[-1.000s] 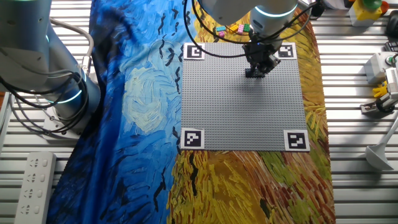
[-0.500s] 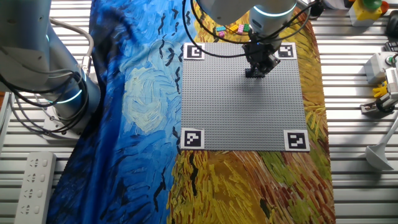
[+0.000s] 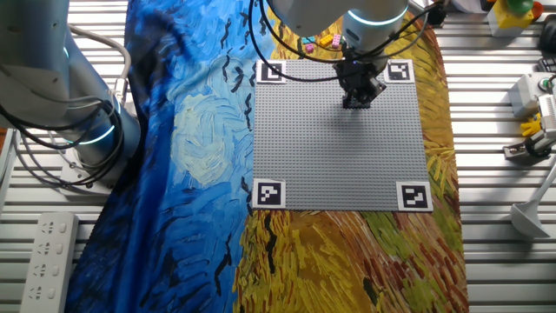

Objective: Stack small Lego blocks one on top of the other

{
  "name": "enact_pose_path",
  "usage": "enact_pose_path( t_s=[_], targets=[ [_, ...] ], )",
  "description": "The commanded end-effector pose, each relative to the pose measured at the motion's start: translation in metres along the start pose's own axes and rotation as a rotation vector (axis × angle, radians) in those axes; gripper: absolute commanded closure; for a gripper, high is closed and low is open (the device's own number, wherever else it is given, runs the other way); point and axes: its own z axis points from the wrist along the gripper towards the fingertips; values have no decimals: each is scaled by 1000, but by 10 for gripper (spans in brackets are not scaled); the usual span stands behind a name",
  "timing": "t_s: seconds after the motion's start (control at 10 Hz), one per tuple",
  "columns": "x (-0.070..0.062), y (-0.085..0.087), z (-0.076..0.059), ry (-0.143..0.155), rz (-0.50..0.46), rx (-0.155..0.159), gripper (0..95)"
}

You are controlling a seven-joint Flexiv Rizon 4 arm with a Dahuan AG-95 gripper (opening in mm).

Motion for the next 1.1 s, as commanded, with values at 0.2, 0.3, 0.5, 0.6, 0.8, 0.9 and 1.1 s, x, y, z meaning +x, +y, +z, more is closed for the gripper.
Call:
enact_pose_path(
  t_s=[0.2,0.3,0.5,0.6,0.8,0.9,1.1],
  targets=[
    [-1,0,0,5,-8,-1,760],
    [-1,0,0,7,-7,-2,760],
    [-1,0,0,17,-20,4,760],
    [-1,0,0,13,-40,23,760],
    [-1,0,0,6,-67,25,760],
    [-1,0,0,6,-70,20,760],
    [-1,0,0,17,-69,7,760]
  ],
)
